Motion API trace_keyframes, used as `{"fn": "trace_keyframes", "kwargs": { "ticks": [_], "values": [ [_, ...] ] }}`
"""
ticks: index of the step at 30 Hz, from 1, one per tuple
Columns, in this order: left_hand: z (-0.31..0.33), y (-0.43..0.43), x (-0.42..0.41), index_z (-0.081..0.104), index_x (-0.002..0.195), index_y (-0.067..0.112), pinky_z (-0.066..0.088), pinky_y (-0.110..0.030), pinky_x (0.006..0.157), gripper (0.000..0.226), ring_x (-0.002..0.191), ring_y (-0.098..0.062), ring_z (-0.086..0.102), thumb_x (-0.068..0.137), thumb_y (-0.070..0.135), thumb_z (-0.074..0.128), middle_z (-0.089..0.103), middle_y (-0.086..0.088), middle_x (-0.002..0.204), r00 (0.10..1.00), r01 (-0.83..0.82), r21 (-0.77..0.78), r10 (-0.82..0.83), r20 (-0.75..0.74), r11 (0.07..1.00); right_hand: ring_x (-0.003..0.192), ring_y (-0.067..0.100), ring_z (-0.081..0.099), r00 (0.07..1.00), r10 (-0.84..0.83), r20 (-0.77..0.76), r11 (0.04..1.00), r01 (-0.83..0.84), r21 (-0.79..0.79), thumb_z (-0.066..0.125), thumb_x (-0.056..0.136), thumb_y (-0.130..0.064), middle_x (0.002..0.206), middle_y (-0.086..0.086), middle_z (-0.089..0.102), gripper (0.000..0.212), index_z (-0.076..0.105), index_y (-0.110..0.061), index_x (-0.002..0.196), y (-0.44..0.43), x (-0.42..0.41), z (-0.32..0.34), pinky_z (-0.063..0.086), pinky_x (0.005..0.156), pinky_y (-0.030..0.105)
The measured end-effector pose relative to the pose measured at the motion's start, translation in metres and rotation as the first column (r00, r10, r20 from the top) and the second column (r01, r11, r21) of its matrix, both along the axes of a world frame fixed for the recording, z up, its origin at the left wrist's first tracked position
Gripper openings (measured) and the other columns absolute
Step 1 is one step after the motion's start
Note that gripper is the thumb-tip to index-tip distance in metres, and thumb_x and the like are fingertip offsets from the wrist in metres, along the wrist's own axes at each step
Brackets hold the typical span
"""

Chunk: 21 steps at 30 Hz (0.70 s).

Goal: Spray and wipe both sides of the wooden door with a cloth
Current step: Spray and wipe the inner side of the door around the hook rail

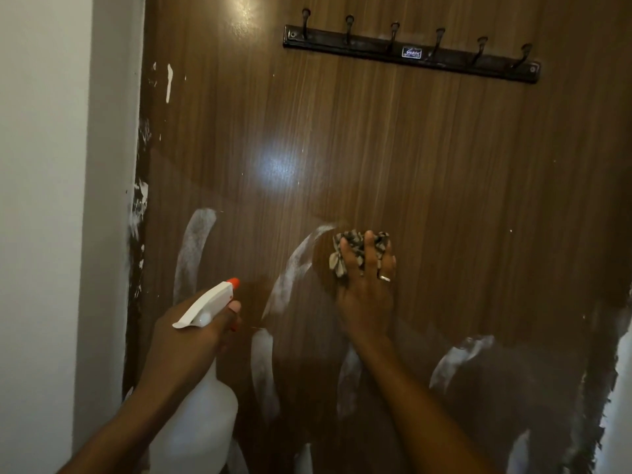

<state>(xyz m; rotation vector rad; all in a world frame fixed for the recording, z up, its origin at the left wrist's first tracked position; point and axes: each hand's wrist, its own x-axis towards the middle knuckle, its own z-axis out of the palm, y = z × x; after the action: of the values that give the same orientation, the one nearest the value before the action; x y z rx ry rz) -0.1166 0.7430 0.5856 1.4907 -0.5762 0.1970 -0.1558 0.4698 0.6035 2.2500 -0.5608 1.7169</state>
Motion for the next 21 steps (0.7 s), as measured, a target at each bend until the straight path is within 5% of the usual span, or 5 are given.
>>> {"fn": "trace_keyframes", "kwargs": {
  "ticks": [7,10,12,16,21],
  "values": [
    [0.008,0.006,0.002,0.06,0.122,0.006,0.045,-0.022,0.065,0.043,0.084,-0.027,0.064,0.084,0.026,0.066,0.068,-0.018,0.103,0.992,-0.123,-0.034,0.124,0.02,0.992,0.149,0.038,0.016,0.971,0.045,-0.234,0.962,-0.105,-0.252,0.039,0.096,-0.047,0.163,0.008,0.022,0.061,0.031,-0.033,0.155,0.036,0.04,-0.003,0.015,0.121,0.052],
    [0.011,0.011,-0.001,0.054,0.128,0.001,0.05,-0.029,0.073,0.045,0.076,-0.012,0.064,0.087,0.019,0.061,0.064,-0.016,0.096,0.991,-0.13,-0.048,0.13,-0.006,0.99,0.15,0.038,0.018,0.956,0.047,-0.29,0.913,-0.159,-0.374,0.035,0.1,-0.039,0.163,0.008,0.025,0.054,0.031,-0.033,0.154,0.013,0.026,-0.029,0.021,0.12,0.054],
    [0.007,0.014,0.001,0.053,0.128,0.002,0.049,-0.037,0.084,0.045,0.078,-0.011,0.064,0.087,0.021,0.061,0.064,-0.015,0.098,0.987,-0.162,-0.038,0.162,-0.004,0.986,0.149,0.04,0.019,0.972,0.064,-0.226,0.94,-0.135,-0.314,0.039,0.099,-0.04,0.162,0.009,0.026,0.054,0.035,-0.032,0.152,0.002,0.017,-0.032,0.025,0.117,0.057],
    [0.0,0.022,0.004,0.056,0.12,0.013,0.047,-0.023,0.07,0.04,0.079,-0.012,0.059,0.084,0.028,0.065,0.061,-0.005,0.103,0.977,-0.213,-0.051,0.214,0.017,0.976,0.145,0.044,0.022,0.996,0.093,-0.005,0.995,-0.093,-0.047,0.035,0.094,-0.05,0.159,0.013,0.032,0.059,0.044,-0.031,0.149,0.028,0.034,0.004,0.022,0.117,0.058],
    [0.006,0.032,0.014,0.053,0.127,0.008,0.046,-0.03,0.081,0.045,0.077,-0.008,0.055,0.086,0.024,0.062,0.057,-0.003,0.106,0.981,-0.193,-0.068,0.191,-0.033,0.979,0.149,0.041,0.014,0.987,0.089,-0.136,0.97,-0.116,-0.213,0.047,0.096,-0.043,0.162,0.009,0.025,0.061,0.032,-0.033,0.154,0.072,0.078,0.019,0.008,0.121,0.052]
  ]
}}
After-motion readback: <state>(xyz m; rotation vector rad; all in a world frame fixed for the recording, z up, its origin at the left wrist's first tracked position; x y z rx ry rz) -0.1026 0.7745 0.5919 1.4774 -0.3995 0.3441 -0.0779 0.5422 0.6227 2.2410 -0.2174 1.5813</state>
